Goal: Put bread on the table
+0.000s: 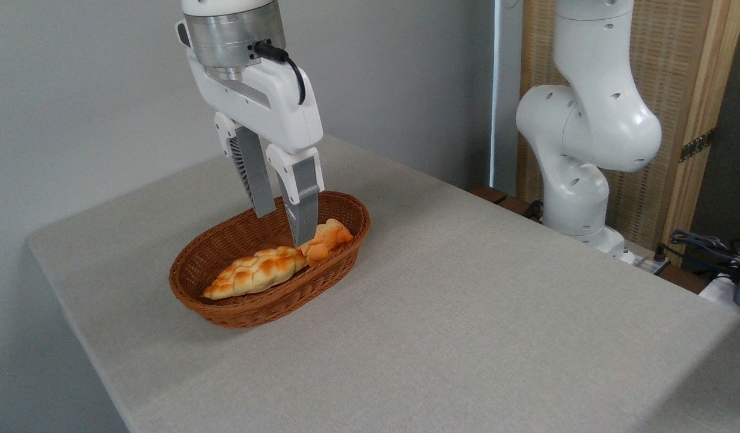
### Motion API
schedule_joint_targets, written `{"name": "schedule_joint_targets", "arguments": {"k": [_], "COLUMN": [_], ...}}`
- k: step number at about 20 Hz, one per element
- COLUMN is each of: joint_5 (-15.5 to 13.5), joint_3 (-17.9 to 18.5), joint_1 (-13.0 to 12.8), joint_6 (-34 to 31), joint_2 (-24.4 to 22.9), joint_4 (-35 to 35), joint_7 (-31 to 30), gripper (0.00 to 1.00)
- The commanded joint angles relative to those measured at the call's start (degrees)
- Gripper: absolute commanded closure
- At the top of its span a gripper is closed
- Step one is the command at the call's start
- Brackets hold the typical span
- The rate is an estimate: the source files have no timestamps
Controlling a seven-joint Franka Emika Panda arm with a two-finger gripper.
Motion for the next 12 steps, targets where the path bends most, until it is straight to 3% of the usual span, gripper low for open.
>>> {"name": "schedule_joint_targets", "arguments": {"k": [1, 12], "joint_5": [-1.4, -1.75], "joint_3": [1.15, 0.63], "joint_1": [-0.39, -0.48], "joint_6": [-0.51, -0.34], "joint_2": [-0.77, -1.39], "joint_4": [-1.05, -2.73], "joint_7": [0.61, 0.79], "gripper": [0.0, 0.0]}}
